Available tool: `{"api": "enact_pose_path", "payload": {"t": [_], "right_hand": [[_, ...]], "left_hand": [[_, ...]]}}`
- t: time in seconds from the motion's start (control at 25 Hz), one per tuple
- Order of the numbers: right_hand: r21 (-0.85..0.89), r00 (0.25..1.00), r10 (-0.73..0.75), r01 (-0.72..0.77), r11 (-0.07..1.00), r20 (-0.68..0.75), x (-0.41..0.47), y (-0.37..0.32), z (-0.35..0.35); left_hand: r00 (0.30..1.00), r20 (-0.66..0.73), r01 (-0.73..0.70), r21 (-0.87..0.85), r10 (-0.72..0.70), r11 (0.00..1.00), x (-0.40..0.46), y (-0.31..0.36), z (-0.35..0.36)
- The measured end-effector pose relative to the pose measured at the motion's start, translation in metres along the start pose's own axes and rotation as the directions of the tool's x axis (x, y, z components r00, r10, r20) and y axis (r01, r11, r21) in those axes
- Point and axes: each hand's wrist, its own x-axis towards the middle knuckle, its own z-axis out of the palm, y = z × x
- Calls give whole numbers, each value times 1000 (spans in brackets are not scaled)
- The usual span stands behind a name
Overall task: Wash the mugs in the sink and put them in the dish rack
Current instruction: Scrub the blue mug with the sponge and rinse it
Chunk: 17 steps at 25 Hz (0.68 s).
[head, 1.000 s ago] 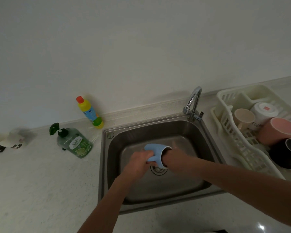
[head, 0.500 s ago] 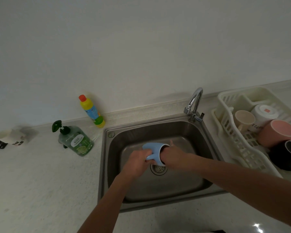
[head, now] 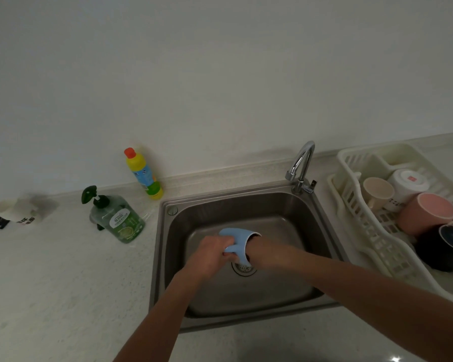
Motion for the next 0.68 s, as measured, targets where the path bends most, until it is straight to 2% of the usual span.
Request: {"api": "enact_pose_path", "payload": {"t": [0.08,0.12,0.16,0.24,0.32,0.36,0.4,0.44,0.48,0.52,0.56,0.68], "right_hand": [[70,994,-107,108,992,-22,-11,-8,-2],[24,987,-162,162,986,-23,-9,-1,-5],[-16,989,-144,144,989,-39,-17,3,-8],[-265,986,-161,143,954,-48,-20,13,-8],[-469,990,-115,62,881,-86,-23,16,-2],[-545,976,-179,86,834,-120,-23,13,1],[-545,985,-140,62,836,-103,-21,8,0],[-435,977,-172,103,895,-123,-18,4,3],[-324,984,-161,127,938,-82,-12,1,0],[-254,974,-211,183,950,-87,-11,3,-2],[-273,967,-252,232,934,-40,-17,0,-5],[-288,907,-397,347,893,-139,-22,7,-3]], "left_hand": [[999,-48,21,-50,-23,999,1,-7,-4],[997,-76,20,-39,-23,999,0,-10,-7],[995,-94,19,-21,-21,1000,-2,-12,-10],[996,-89,14,-7,-15,1000,-3,-12,-9],[998,-56,-9,-4,9,1000,-3,-7,-4],[998,-51,-34,0,34,999,-2,-4,-1],[996,-62,-67,8,67,998,0,-3,2],[992,-89,-92,13,93,996,1,-2,3],[988,-113,-101,22,103,995,0,-2,2],[985,-139,-103,31,106,994,-1,-1,1],[982,-156,-98,49,105,994,-2,-3,-1],[976,-184,-93,115,113,989,-5,-10,-3]]}}
